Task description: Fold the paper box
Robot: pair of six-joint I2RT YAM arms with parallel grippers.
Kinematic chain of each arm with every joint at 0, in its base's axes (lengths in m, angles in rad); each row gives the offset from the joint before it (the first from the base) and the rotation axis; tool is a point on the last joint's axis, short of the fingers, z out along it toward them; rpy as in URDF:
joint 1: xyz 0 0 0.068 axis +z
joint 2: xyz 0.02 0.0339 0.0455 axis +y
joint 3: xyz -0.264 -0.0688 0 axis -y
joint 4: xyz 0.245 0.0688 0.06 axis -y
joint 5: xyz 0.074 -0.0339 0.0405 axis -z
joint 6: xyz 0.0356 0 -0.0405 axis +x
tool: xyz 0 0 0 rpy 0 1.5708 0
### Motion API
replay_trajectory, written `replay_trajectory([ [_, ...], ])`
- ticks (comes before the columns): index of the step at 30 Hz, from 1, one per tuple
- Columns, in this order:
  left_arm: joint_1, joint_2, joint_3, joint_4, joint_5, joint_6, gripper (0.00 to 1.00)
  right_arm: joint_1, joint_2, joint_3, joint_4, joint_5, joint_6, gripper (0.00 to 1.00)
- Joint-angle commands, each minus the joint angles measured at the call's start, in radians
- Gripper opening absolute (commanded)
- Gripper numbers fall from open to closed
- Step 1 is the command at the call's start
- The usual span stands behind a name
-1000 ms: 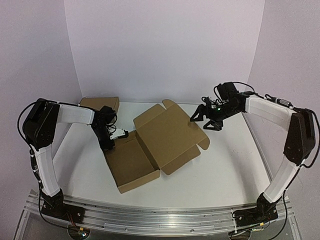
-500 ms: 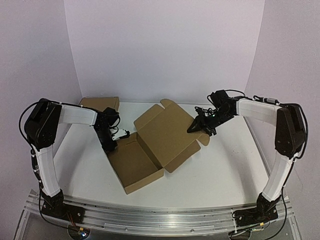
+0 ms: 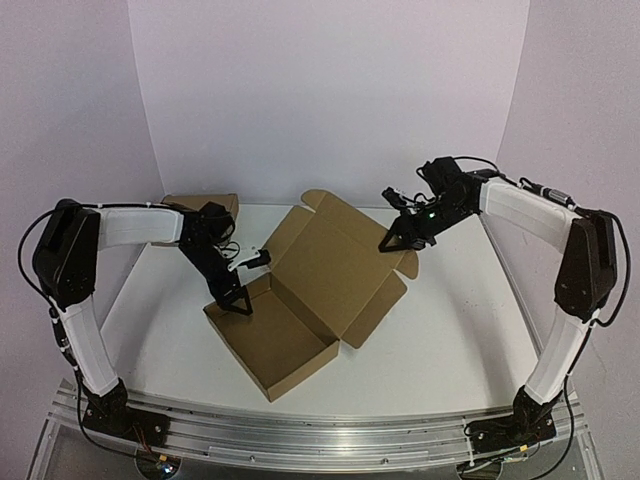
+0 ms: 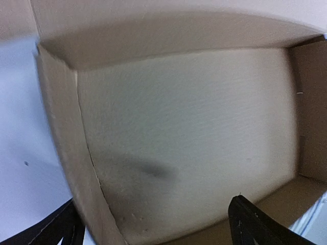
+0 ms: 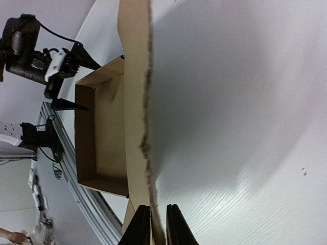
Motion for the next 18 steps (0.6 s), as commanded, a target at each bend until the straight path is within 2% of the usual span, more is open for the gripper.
replay_trajectory([
  [1, 0.026, -0.119, 0.071, -0.054, 0.201, 0.142, 1.0, 0.003, -0.034, 0.087, -0.178, 0.038, -0.236, 0.1],
  [3, 0.042, -0.142, 0.098, -0.059, 0.252, 0.165, 0.99, 0.005, -0.03, 0.107, -0.216, 0.045, -0.281, 0.1],
  [5, 0.076, -0.149, 0.137, -0.01, 0.305, 0.121, 1.0, 0.008, -0.03, 0.122, -0.244, 0.063, -0.327, 0.09],
  [8, 0.105, -0.11, 0.184, 0.117, 0.263, 0.023, 1.0, 0.015, -0.029, 0.142, -0.257, 0.064, -0.366, 0.08],
  [13, 0.117, 0.078, 0.345, 0.179, 0.211, 0.015, 1.0, 0.026, -0.005, 0.178, -0.254, 0.032, -0.383, 0.07],
  [18, 0.137, 0.316, 0.665, 0.059, 0.325, 0.069, 1.0, 0.028, 0.004, 0.182, -0.253, 0.022, -0.409, 0.06],
])
